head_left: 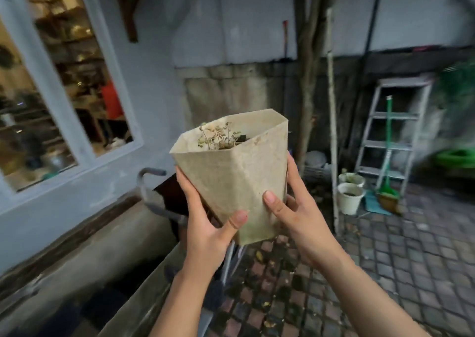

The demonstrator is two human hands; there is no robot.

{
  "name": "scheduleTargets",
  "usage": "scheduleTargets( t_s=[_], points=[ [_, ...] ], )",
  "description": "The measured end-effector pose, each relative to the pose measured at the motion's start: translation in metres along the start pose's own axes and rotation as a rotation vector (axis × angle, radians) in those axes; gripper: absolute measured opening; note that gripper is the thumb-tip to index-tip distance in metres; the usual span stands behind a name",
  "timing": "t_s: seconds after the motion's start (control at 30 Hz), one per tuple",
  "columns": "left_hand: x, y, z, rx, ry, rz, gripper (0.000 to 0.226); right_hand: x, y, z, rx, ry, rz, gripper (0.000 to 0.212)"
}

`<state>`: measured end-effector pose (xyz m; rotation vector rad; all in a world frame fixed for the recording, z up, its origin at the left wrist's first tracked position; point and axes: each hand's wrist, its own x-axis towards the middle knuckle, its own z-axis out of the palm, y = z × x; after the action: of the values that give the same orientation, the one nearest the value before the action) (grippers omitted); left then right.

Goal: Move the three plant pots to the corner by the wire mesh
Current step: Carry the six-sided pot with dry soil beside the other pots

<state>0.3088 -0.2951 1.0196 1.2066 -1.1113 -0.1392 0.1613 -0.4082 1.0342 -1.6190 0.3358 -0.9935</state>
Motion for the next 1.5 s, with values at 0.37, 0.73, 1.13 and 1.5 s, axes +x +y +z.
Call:
scheduleTargets(
  t_s=[0.37,0.73,1.13,1.5],
  points=[
    [0.078,0.009,0.236,-0.199,-0.235,0.071,0.123,0.016,-0.026,-0.22,-0.101,0.32,-0.09,0.09],
    [0.119,-0.056,0.398,-0.31,-0.44,0.065,0.114,0.026,0.037,-0.364,-0.13,0.533,-0.054,0.095],
    [0.222,-0.159,0.629,-0.467,-0.585,0.001,0.11,0.124,0.109,-0.577,-0.1,0.746,-0.004,0.087],
    [0.297,-0.235,0.848,-0.33,-0.742,0.012,0.121,0.196,0.175,-0.796,-0.071,0.809,0.01,0.082]
  ],
)
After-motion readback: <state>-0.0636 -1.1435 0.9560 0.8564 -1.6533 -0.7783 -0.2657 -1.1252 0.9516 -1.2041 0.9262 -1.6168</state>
